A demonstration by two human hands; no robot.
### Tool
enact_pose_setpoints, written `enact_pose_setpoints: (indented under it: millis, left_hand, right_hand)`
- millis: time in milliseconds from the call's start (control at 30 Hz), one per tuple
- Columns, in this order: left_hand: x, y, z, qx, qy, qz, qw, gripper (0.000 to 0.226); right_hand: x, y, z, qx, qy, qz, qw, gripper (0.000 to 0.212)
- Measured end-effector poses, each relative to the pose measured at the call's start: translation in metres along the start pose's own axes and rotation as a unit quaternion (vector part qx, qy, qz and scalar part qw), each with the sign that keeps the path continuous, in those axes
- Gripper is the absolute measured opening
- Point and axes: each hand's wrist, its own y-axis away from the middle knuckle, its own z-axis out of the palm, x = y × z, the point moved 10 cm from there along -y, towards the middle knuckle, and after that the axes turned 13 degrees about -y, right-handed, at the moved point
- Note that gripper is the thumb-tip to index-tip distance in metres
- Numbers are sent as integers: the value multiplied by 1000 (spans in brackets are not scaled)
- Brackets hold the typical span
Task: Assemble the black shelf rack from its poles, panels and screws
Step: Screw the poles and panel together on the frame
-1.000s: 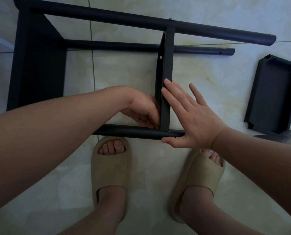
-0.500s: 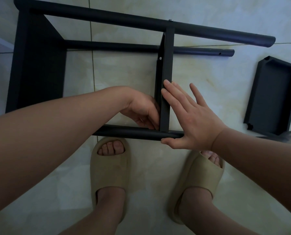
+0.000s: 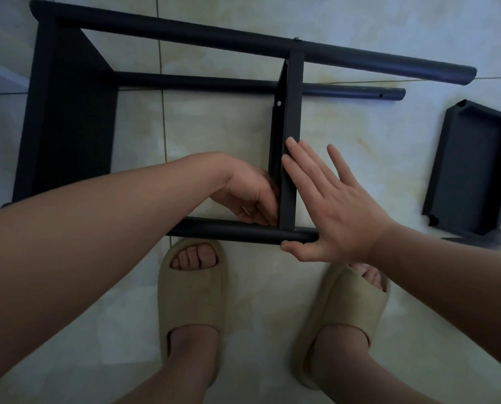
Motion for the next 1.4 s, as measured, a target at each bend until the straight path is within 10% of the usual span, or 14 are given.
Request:
enact_pose_setpoints:
  millis: [1400]
  left_hand:
    - [7, 3, -4, 13, -33, 17, 999, 17]
  right_hand:
    - [3, -1, 4, -2, -46, -2, 999, 114]
